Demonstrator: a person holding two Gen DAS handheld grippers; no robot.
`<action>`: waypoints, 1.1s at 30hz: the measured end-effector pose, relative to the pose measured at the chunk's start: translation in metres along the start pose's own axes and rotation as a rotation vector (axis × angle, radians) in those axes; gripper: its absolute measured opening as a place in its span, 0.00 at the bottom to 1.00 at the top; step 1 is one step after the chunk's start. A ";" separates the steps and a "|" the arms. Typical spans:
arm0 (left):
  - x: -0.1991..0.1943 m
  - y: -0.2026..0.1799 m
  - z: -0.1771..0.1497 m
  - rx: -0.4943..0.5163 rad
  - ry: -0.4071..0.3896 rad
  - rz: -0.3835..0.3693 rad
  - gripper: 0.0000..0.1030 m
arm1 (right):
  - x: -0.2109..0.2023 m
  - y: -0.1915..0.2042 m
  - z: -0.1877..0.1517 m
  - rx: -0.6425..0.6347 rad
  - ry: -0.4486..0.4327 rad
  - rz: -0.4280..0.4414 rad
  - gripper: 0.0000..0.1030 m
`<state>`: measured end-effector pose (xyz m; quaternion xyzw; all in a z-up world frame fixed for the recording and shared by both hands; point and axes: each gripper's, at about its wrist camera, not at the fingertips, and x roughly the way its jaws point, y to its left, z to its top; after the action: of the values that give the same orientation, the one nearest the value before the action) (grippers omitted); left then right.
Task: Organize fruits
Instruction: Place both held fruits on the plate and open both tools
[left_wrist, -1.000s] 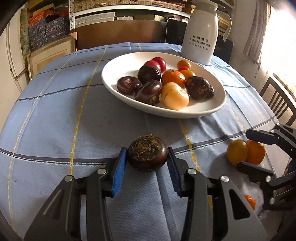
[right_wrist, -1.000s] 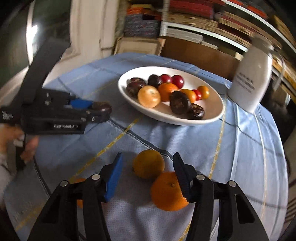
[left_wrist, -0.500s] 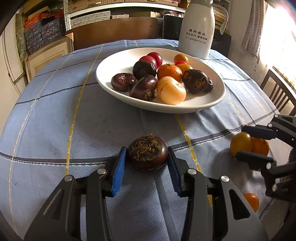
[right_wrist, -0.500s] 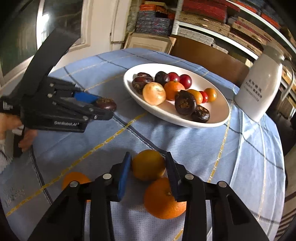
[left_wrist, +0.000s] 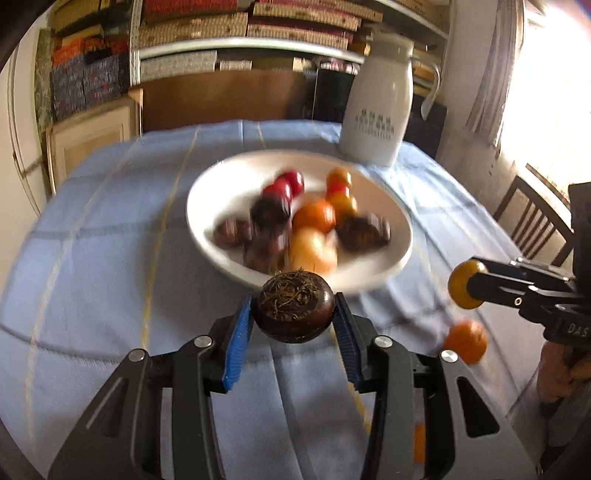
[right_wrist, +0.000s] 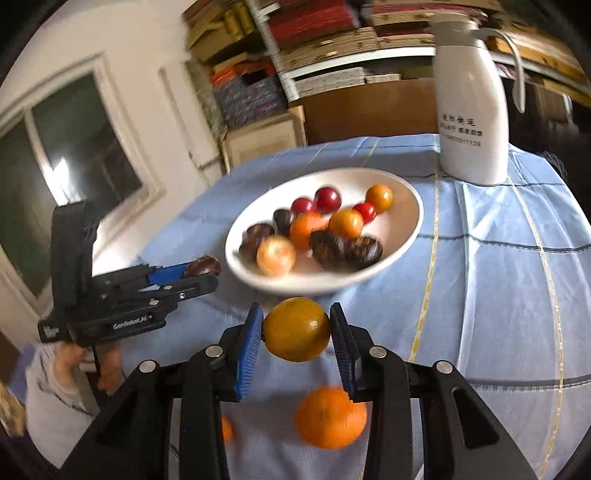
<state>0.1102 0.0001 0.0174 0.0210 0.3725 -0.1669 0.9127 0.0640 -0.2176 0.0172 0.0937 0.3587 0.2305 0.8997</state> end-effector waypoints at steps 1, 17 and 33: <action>0.000 0.000 0.010 0.001 -0.009 0.011 0.41 | 0.001 -0.003 0.011 0.031 -0.009 -0.007 0.36; 0.076 0.041 0.068 -0.089 0.019 0.061 0.59 | 0.071 -0.067 0.068 0.295 -0.047 -0.078 0.58; -0.007 -0.002 -0.015 -0.001 -0.092 0.097 0.92 | 0.007 -0.082 0.012 0.401 -0.126 -0.064 0.80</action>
<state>0.0948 0.0030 0.0121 0.0308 0.3286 -0.1231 0.9359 0.1051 -0.2864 -0.0053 0.2737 0.3432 0.1196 0.8905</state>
